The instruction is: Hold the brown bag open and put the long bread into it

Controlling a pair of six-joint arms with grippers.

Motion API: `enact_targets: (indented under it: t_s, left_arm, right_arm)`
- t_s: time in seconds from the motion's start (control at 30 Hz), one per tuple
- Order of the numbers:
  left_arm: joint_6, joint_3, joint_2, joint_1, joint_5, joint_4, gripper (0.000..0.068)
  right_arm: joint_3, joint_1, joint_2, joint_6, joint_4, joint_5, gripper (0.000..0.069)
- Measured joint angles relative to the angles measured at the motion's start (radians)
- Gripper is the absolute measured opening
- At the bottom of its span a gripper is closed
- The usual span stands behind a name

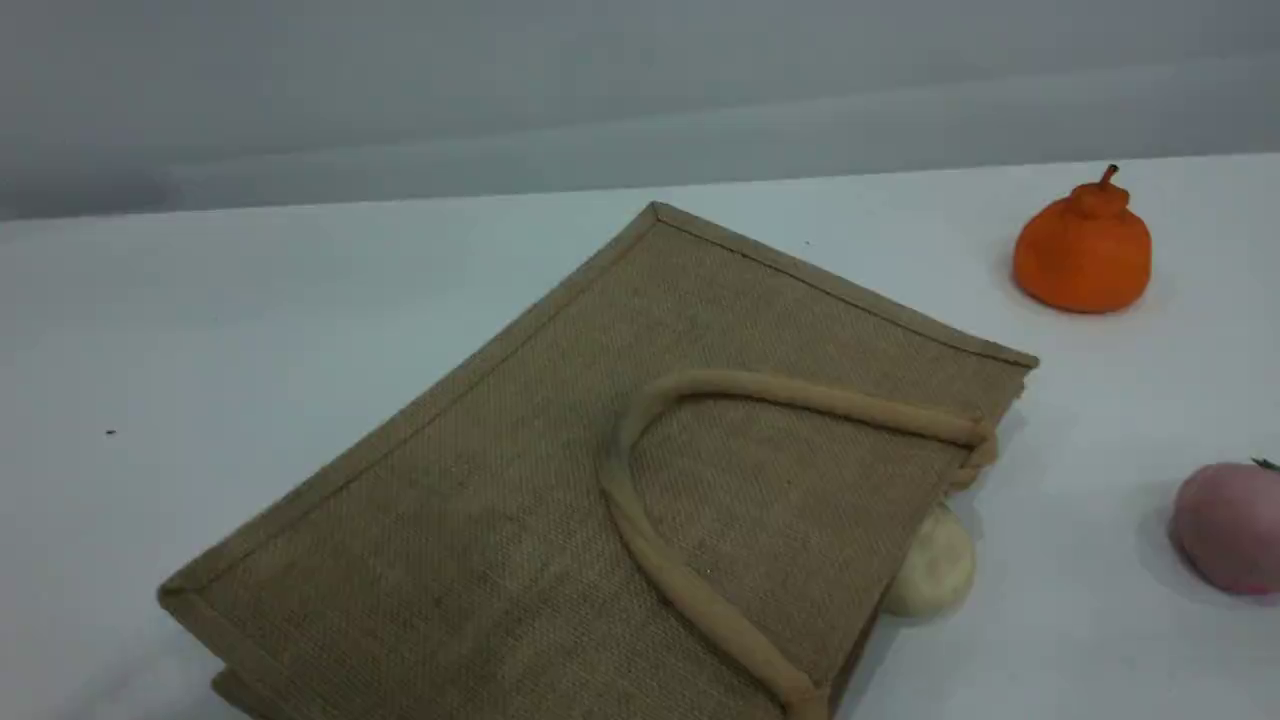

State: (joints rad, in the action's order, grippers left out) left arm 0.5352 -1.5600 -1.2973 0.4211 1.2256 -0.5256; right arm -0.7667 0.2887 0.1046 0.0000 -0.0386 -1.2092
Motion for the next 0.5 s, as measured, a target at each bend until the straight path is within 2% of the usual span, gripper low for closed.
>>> enact_targets:
  t_s: [0.1,0.27,0.37,0.5]
  left_arm:
    - [-0.008,0.034,0.074,0.000,-0.002,-0.001,0.0364]
    - [-0.052,0.116,0.200,0.000,-0.002,0.001,0.0364]
    - [-0.101,0.193,0.279,0.000,-0.002,0.001,0.0364]
    - [-0.122,0.316,0.406,0.000,-0.003,0.011,0.0364]
  right_arm:
    - [0.108,0.000,-0.072,0.000,-0.037,0.076,0.0391]
    - [0.237,0.000,-0.106,-0.011,-0.030,0.125,0.0391]
    - [0.261,0.000,-0.105,-0.012,-0.032,0.150,0.0391]
    - [0.261,0.000,-0.105,-0.012,-0.030,0.149,0.0391]
